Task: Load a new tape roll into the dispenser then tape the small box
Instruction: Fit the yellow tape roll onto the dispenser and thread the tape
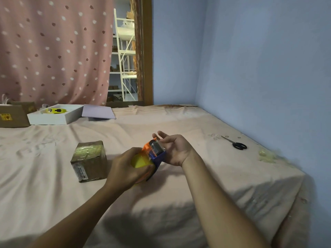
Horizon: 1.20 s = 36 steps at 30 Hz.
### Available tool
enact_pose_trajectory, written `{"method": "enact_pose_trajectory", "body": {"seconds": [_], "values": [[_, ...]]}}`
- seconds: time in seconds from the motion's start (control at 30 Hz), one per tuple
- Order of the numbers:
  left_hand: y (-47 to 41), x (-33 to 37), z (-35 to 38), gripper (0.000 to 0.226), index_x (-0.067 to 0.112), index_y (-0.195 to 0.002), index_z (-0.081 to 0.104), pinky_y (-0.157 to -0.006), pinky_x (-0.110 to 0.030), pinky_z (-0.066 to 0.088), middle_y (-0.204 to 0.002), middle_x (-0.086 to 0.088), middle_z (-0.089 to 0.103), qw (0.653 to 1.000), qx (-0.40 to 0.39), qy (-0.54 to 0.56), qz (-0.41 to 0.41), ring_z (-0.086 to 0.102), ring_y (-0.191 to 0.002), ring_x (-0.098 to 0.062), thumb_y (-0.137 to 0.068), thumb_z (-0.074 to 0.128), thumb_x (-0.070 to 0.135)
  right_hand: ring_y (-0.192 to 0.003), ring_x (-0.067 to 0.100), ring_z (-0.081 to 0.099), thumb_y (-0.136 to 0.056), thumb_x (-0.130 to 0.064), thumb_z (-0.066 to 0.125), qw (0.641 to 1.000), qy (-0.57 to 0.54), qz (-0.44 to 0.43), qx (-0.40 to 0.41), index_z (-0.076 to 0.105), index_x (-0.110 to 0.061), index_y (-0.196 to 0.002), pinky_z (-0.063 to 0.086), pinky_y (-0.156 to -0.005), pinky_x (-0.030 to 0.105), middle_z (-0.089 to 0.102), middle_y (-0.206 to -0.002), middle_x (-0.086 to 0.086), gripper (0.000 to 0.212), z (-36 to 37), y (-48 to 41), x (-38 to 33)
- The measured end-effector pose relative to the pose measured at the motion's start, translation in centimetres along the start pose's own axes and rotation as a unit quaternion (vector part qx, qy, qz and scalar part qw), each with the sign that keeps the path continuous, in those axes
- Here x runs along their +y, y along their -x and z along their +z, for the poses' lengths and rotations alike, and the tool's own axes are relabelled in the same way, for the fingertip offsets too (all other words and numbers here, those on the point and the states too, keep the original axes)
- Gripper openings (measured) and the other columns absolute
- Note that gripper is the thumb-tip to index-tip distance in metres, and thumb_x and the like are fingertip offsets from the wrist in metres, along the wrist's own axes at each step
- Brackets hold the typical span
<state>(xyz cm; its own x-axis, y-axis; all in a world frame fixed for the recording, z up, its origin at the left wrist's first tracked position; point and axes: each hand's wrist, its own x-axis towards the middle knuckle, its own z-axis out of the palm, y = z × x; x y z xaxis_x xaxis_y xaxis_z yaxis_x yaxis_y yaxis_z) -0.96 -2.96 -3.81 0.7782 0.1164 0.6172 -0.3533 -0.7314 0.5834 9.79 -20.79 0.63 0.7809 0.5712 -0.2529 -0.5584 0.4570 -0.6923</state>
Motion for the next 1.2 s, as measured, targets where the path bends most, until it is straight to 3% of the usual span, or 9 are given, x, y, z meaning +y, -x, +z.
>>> {"method": "enact_pose_trajectory", "body": {"seconds": [0.1,0.17,0.27,0.4,0.53,0.63,0.8,1.03,1.2], "values": [[-0.1,0.4,0.3,0.053,0.022,-0.108,0.066,-0.067,-0.028,0.051,-0.091,0.006,0.07,0.999,0.02,0.022,-0.012,0.065,-0.079,-0.016,-0.064,0.082,0.048,-0.086,0.023,0.069,-0.081,0.005,0.04,0.993,-0.053,-0.022,0.101,0.064,-0.016,-0.093,0.051,-0.089,0.037,0.074,-0.085,-0.002,0.035,0.2,-0.3,-0.3],[-0.3,0.6,0.3,0.053,0.022,-0.109,0.066,-0.067,-0.026,0.05,-0.093,0.005,0.069,0.999,0.018,0.028,-0.016,0.064,-0.081,-0.016,-0.064,0.082,0.046,-0.082,0.018,0.066,-0.083,0.003,0.038,0.989,-0.05,-0.07,0.121,0.062,-0.017,-0.09,0.049,-0.076,0.033,0.072,-0.079,-0.004,0.032,0.0,-0.1,-0.4],[-0.5,0.6,0.1,0.054,0.025,-0.11,0.065,-0.069,-0.029,0.052,-0.096,0.005,0.07,0.999,0.009,0.03,-0.025,0.065,-0.084,-0.017,-0.064,0.082,0.048,-0.087,0.021,0.063,-0.086,0.001,0.041,0.988,0.002,-0.146,0.059,0.065,-0.014,-0.087,0.049,-0.076,0.034,0.07,-0.086,0.002,0.028,0.3,0.9,-0.8],[-0.8,0.4,0.2,0.054,0.026,-0.111,0.065,-0.071,-0.034,0.055,-0.098,0.005,0.071,0.999,0.016,0.034,-0.038,0.066,-0.087,-0.018,-0.065,0.081,0.049,-0.085,0.023,0.062,-0.091,-0.002,0.046,0.968,0.174,-0.18,0.021,0.07,-0.016,-0.072,0.051,-0.078,0.034,0.07,-0.082,0.003,0.033,1.1,1.6,-1.4],[-1.3,0.5,0.3,0.053,0.027,-0.11,0.064,-0.07,-0.034,0.055,-0.095,0.006,0.07,0.999,0.024,0.027,-0.037,0.066,-0.085,-0.016,-0.064,0.081,0.048,-0.089,0.021,0.068,-0.1,-0.021,0.051,0.931,0.324,-0.164,-0.03,0.075,-0.015,-0.098,0.054,-0.081,0.038,0.074,-0.095,0.003,0.024,1.8,2.2,-2.1],[-1.9,0.4,0.5,0.052,0.028,-0.109,0.064,-0.069,-0.034,0.055,-0.094,0.007,0.07,0.999,0.027,0.019,-0.036,0.065,-0.085,-0.015,-0.064,0.081,0.048,-0.089,0.018,0.069,-0.095,-0.04,0.066,0.891,0.411,-0.193,-0.015,0.076,-0.013,-0.104,0.054,-0.083,0.037,0.076,-0.096,-0.001,0.03,2.1,2.9,-3.2],[-2.7,0.2,1.1,0.049,0.026,-0.107,0.066,-0.067,-0.032,0.049,-0.089,0.008,0.069,0.998,0.04,-0.001,-0.038,0.064,-0.081,-0.018,-0.065,0.082,0.044,-0.069,0.012,0.063,-0.084,-0.026,0.082,0.812,0.504,-0.291,0.03,0.078,-0.014,-0.086,0.052,-0.066,0.025,0.075,-0.079,-0.005,0.013,2.2,2.8,-4.3],[-2.5,-0.2,2.0,0.048,0.022,-0.109,0.067,-0.063,-0.019,0.041,-0.089,0.007,0.066,0.998,0.035,-0.029,-0.051,0.061,-0.081,-0.019,-0.069,0.089,0.034,-0.07,0.014,0.065,-0.09,-0.026,0.077,0.843,0.482,-0.238,0.009,0.077,-0.008,-0.097,0.051,-0.066,0.027,0.076,-0.083,0.002,0.02,1.9,2.3,-4.3],[-2.3,-0.4,2.2,0.053,0.021,-0.108,0.068,-0.065,-0.016,0.041,-0.089,0.008,0.068,0.998,0.043,-0.013,-0.051,0.062,-0.08,-0.017,-0.063,0.084,0.044,-0.063,0.013,0.061,-0.089,-0.011,0.076,0.871,0.44,-0.218,-0.013,0.076,-0.013,-0.09,0.051,-0.063,0.024,0.071,-0.077,0.002,0.003,1.2,1.7,-3.9]]}}
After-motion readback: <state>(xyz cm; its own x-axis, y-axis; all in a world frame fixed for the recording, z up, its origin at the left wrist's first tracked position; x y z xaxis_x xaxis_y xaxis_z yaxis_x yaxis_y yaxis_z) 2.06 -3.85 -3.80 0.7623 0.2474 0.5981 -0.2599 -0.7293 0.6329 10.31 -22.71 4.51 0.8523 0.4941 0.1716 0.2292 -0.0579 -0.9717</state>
